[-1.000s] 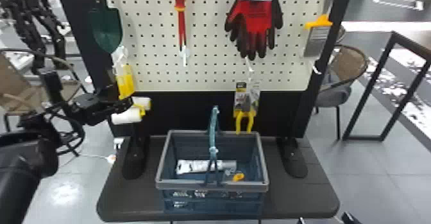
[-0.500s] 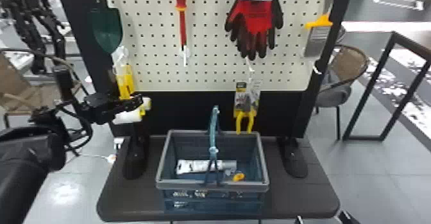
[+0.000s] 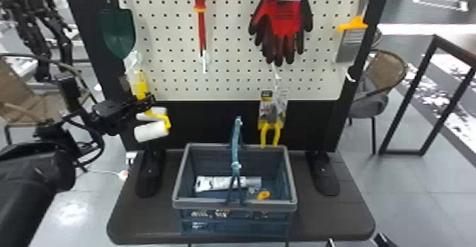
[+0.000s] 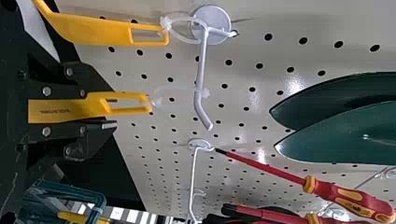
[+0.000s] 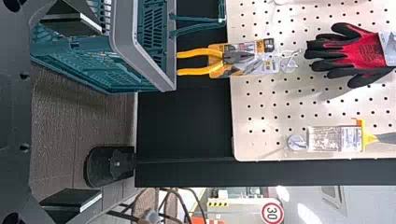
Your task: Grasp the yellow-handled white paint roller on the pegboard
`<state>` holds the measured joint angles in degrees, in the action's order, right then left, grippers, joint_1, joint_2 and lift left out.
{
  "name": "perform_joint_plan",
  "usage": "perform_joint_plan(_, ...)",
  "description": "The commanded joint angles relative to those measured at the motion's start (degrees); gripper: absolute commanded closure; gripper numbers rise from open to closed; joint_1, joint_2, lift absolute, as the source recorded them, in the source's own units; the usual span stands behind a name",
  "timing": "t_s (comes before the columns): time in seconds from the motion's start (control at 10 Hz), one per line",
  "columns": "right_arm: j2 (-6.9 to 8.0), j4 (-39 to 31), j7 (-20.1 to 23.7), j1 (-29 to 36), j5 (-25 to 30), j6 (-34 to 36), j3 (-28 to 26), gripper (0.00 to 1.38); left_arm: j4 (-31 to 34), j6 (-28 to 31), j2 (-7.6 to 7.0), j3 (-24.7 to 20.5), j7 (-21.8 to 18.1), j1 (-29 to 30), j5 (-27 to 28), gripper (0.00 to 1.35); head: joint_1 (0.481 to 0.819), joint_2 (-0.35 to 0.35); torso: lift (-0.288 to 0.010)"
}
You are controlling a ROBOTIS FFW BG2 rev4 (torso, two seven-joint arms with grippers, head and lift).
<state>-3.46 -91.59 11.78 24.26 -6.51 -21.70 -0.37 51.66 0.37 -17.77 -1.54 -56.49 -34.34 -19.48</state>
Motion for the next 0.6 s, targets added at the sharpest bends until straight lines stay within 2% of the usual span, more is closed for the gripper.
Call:
perform_joint_plan(0.0,-0.05,0.0,0.0,0.0,0.0,0.0,-0.1,0.07,0.0,0.2,-0.16,0.4,-0.1,0.0,0.0,1.21,0.549,0.0,-0.1)
perform_joint_plan(0.5,0.03,0.0,0.0,0.0,0.0,0.0,0.0,0.07,0.0,0.3,-0.42,0.7,-0.5,-0.1,0.0,1.21,0.549,0.0,-0.1)
